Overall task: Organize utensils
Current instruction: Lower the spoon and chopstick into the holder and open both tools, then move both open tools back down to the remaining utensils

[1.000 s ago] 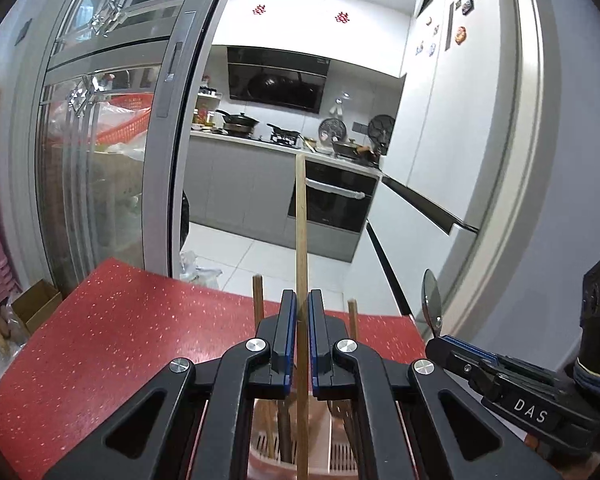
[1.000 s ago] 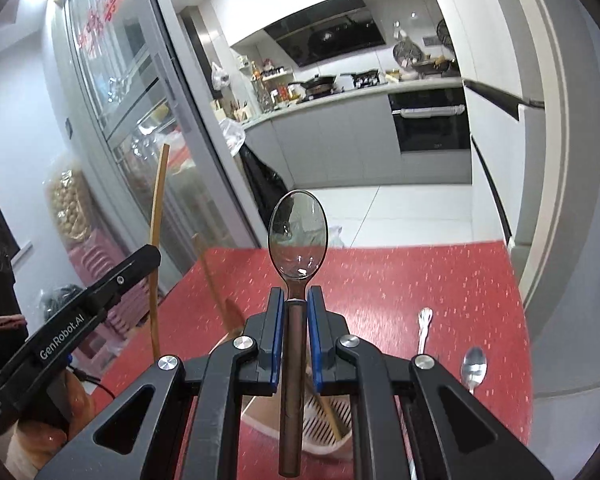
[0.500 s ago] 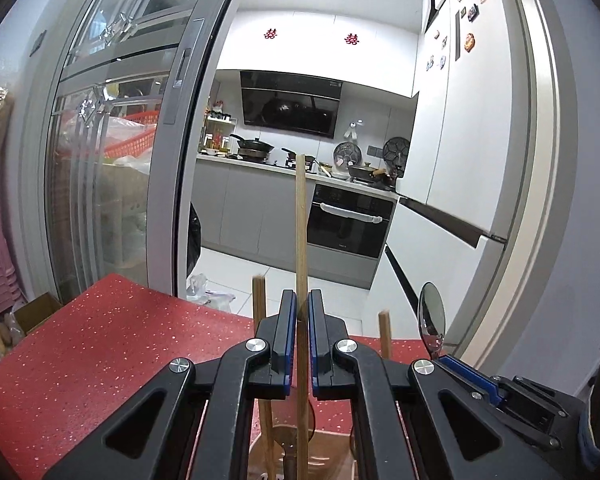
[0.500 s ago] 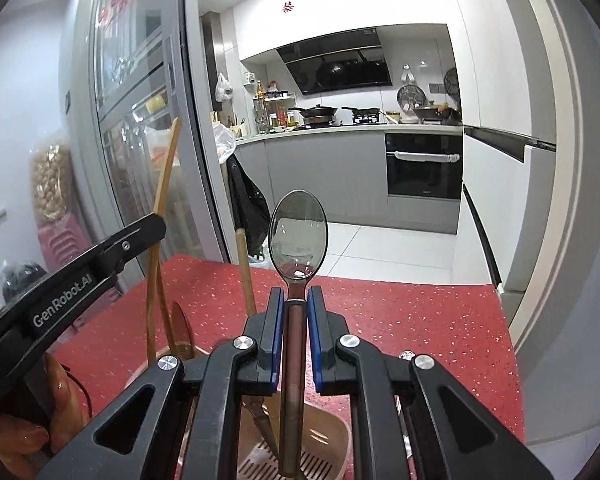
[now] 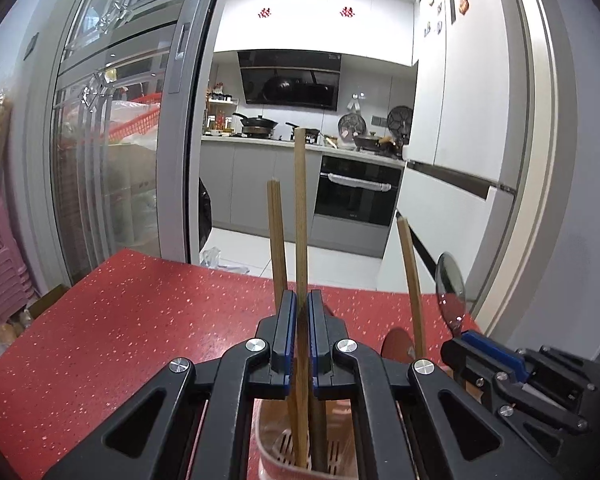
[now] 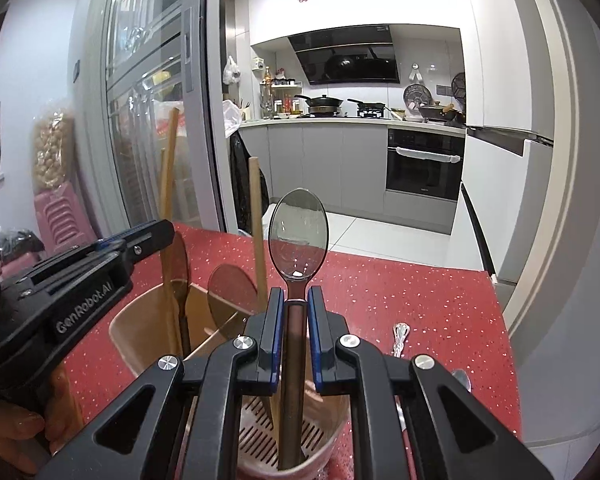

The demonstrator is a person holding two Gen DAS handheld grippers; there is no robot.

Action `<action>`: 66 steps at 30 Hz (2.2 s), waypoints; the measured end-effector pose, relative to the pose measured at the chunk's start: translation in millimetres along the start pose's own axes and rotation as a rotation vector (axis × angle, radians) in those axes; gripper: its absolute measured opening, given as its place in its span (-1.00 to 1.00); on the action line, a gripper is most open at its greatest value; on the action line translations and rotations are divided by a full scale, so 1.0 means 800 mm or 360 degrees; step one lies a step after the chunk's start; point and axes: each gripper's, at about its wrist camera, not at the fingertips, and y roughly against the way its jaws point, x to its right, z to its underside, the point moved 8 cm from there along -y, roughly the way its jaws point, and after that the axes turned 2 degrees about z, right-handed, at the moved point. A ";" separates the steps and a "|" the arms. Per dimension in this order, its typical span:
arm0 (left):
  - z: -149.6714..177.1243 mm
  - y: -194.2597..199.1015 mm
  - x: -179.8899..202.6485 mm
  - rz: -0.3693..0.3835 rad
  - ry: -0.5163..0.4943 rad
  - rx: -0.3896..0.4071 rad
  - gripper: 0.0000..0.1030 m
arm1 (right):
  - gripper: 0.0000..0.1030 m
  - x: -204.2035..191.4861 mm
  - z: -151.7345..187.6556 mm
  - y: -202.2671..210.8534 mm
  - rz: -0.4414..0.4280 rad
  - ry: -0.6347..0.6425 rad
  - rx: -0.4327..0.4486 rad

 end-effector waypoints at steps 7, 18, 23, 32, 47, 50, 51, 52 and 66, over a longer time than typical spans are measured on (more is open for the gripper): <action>0.016 0.002 -0.002 -0.0015 -0.0026 -0.0099 -0.39 | -0.75 -0.004 0.011 0.001 -0.0019 0.0001 -0.0066; 0.028 0.011 -0.004 -0.0023 -0.0028 -0.0189 -0.39 | -0.17 0.000 0.013 0.001 -0.0071 -0.0051 -0.0134; 0.028 0.027 -0.006 -0.0026 -0.0024 -0.0196 -0.39 | -0.16 -0.001 0.006 0.016 -0.0093 -0.0103 -0.0115; 0.059 0.066 -0.023 -0.0049 -0.0014 -0.0338 -0.39 | 0.07 -0.009 0.013 0.061 -0.0128 -0.0129 -0.0130; 0.171 0.146 -0.053 -0.0130 0.0016 -0.0667 -0.39 | 0.36 -0.039 0.107 0.114 -0.0181 -0.0207 -0.0449; 0.187 0.162 -0.054 -0.0132 0.0042 -0.0690 -0.39 | 0.42 -0.043 0.128 0.119 -0.0185 -0.0228 -0.0520; 0.193 0.168 -0.055 -0.0137 0.0045 -0.0698 -0.39 | 0.45 -0.044 0.135 0.121 -0.0184 -0.0235 -0.0542; 0.197 0.171 -0.058 -0.0143 0.0049 -0.0707 -0.39 | 0.46 -0.045 0.141 0.123 -0.0181 -0.0244 -0.0564; 0.243 0.211 -0.101 -0.0238 0.0153 -0.0748 1.00 | 0.47 -0.059 0.193 0.140 -0.0132 -0.0361 -0.0773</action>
